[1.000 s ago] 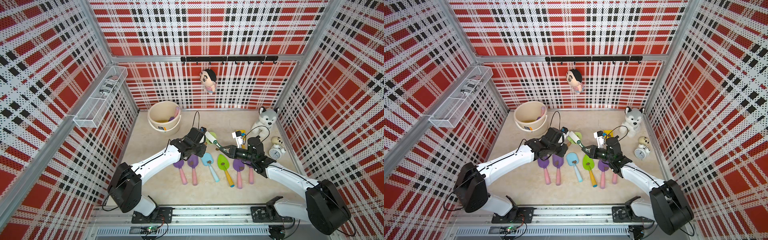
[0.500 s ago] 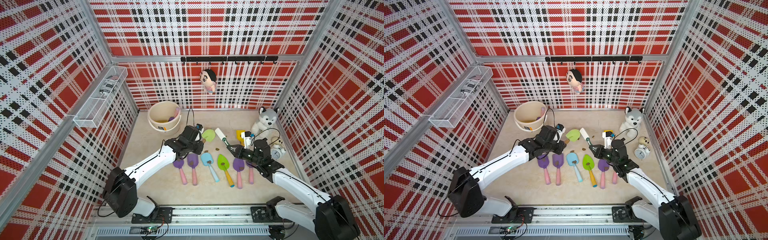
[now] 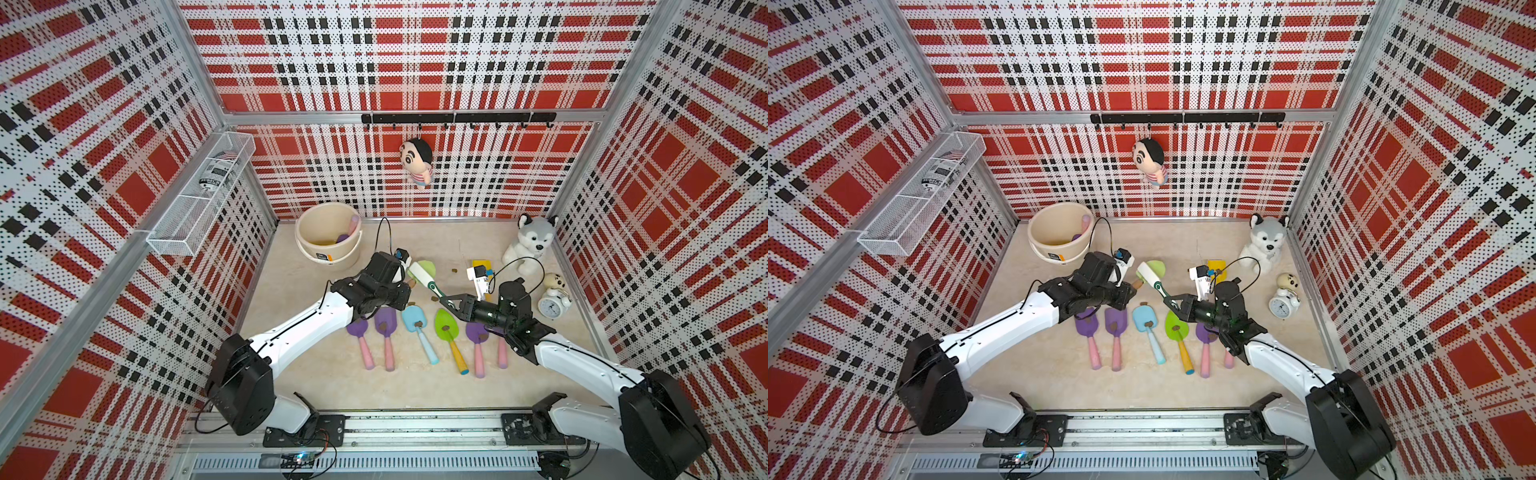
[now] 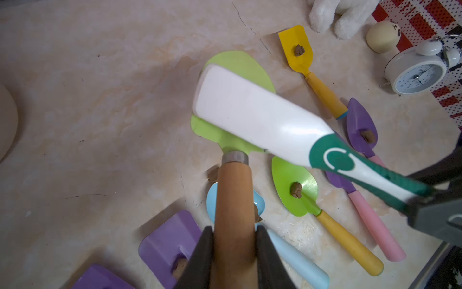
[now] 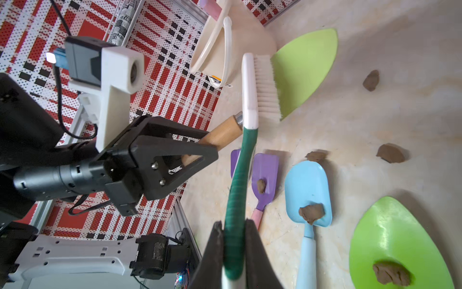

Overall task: Brush the soil off the hand trowel and place it into the bucket
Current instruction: Brush off the soil from the hand trowel.

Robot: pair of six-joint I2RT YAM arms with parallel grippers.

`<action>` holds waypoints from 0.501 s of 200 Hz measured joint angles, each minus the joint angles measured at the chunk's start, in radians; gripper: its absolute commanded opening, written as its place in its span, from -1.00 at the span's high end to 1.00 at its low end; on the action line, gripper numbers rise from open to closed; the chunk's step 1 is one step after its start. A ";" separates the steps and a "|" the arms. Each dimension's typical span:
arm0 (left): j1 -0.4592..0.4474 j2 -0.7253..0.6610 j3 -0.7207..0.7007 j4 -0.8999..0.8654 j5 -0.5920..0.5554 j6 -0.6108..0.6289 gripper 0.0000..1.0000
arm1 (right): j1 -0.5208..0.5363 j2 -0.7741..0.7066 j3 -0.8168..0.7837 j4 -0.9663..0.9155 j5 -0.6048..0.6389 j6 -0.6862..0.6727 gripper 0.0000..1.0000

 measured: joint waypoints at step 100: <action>0.025 -0.100 -0.016 0.002 0.036 -0.003 1.00 | -0.139 -0.175 -0.050 -0.079 0.109 -0.066 1.00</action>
